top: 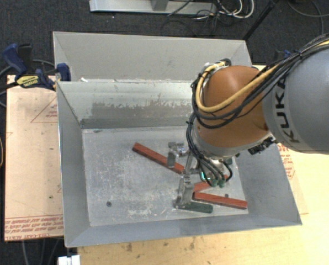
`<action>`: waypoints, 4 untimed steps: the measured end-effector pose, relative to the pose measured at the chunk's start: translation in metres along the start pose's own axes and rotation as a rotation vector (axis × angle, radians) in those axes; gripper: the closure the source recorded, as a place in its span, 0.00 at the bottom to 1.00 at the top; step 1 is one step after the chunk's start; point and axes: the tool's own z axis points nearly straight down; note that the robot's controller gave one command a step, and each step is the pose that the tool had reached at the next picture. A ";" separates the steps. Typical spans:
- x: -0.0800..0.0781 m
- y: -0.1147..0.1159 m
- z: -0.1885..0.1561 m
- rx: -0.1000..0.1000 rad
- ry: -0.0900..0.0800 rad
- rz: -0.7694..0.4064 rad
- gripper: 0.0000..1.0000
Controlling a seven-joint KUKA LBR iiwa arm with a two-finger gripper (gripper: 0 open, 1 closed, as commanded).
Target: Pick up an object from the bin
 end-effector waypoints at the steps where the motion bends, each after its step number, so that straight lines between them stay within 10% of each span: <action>1: -0.002 -0.001 -0.004 -0.001 -0.008 0.003 1.00; 2: -0.002 -0.001 -0.004 -0.001 -0.008 0.004 0.00; 4: -0.006 -0.092 0.151 0.000 -0.011 0.109 0.00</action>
Offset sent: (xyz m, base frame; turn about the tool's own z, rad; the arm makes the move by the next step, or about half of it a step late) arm 0.0000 0.0000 0.0000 0.0000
